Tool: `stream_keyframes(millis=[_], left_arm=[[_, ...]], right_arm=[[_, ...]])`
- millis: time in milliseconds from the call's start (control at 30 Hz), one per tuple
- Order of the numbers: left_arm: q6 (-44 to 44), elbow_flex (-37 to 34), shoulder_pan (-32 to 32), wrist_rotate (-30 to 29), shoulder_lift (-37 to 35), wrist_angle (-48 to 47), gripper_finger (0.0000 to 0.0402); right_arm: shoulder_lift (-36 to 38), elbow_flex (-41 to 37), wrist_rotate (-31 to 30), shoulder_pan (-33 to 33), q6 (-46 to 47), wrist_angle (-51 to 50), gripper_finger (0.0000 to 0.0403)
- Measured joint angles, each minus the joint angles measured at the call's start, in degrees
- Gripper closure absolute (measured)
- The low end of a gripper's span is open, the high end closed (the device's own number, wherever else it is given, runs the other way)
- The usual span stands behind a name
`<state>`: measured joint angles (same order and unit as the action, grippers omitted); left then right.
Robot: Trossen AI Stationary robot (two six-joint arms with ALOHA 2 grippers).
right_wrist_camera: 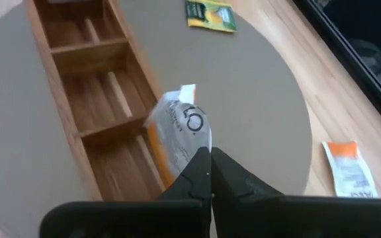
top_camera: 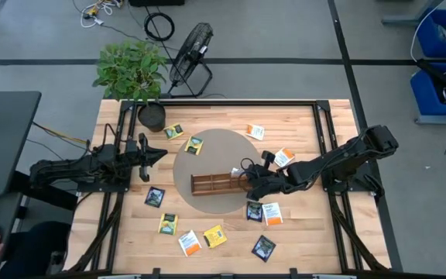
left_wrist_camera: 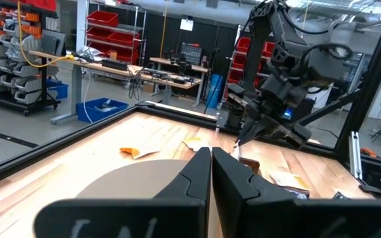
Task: Pick & Place Tea
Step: Put the white tea bag into the right section of the wooden organizer
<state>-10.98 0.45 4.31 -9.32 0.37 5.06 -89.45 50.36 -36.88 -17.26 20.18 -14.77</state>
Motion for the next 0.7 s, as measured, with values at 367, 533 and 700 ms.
stream_keyframes(millis=[367, 533, 700], left_arm=[[-0.42, -0.02, -0.01, 0.0, -0.01, -0.61, 0.0383], [-0.37, -0.01, 0.0, 0.0, -0.01, -0.7, 0.0383], [-0.33, -0.01, 0.01, 0.0, -0.01, -0.68, 0.0383]], right_arm=[[0.02, -2.93, 0.84, 1.89, -2.51, 4.68, 0.0403], [0.02, -2.94, 2.01, 1.86, -2.59, 4.69, 0.0403], [0.02, -2.94, 1.99, 1.92, -2.02, 4.51, 0.0384]])
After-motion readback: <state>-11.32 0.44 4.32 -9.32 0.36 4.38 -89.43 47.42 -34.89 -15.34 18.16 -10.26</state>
